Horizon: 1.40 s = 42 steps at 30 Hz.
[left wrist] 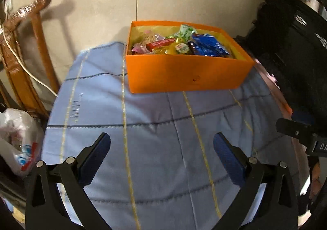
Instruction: Organize snacks
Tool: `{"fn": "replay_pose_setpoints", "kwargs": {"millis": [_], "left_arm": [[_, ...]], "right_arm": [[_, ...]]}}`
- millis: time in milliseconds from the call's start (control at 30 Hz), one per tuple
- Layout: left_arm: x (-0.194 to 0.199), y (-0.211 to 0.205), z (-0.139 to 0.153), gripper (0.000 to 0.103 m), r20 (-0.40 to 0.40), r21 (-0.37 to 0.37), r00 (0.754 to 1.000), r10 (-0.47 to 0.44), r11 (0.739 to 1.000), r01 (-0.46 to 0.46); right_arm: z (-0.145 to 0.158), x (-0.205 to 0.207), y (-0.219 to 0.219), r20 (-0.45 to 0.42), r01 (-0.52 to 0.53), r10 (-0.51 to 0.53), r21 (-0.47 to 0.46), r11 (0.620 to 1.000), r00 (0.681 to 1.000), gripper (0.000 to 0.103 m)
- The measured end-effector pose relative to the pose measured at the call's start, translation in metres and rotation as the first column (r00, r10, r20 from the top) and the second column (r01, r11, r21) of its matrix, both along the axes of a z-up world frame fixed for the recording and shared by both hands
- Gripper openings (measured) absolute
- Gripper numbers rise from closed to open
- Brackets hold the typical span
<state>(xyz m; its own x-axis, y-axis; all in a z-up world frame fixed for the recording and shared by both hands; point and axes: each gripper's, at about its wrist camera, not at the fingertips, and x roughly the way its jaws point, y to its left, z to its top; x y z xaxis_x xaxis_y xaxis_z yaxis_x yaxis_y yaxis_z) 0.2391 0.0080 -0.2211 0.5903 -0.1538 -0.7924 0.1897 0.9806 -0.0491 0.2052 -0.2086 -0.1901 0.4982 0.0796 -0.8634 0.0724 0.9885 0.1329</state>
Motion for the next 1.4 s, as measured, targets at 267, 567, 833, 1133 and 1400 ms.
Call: {"fn": "replay_pose_setpoints", "kwargs": {"millis": [267,567,833,1133,1400], "left_arm": [[-0.066,0.000,0.055,0.099,0.128,0.141,0.990,0.054,0.987,-0.072],[-0.132,0.003,0.113,0.099,0.157,0.047,0.986,0.061,0.997,-0.069],[-0.199,-0.030,0.157,0.099,0.298,0.126,0.947,0.121,0.978,-0.165],[-0.241,-0.071,0.148,0.099,0.214,0.098,0.972,0.100,0.988,-0.123],[-0.257,-0.079,0.138,0.099,0.180,0.075,0.980,0.088,0.992,-0.103]], "right_arm": [[0.040,-0.067,0.015,0.086,0.032,-0.029,-0.040,0.999,0.996,0.099],[0.081,-0.145,0.008,0.176,0.050,-0.039,-0.060,0.997,0.984,0.099],[0.091,-0.194,-0.011,0.202,-0.027,0.040,-0.068,0.997,0.979,0.099],[0.089,-0.234,-0.040,0.195,-0.048,0.062,-0.078,0.996,0.979,0.099],[0.083,-0.250,-0.050,0.181,-0.050,0.063,-0.072,0.996,0.981,0.099]]}}
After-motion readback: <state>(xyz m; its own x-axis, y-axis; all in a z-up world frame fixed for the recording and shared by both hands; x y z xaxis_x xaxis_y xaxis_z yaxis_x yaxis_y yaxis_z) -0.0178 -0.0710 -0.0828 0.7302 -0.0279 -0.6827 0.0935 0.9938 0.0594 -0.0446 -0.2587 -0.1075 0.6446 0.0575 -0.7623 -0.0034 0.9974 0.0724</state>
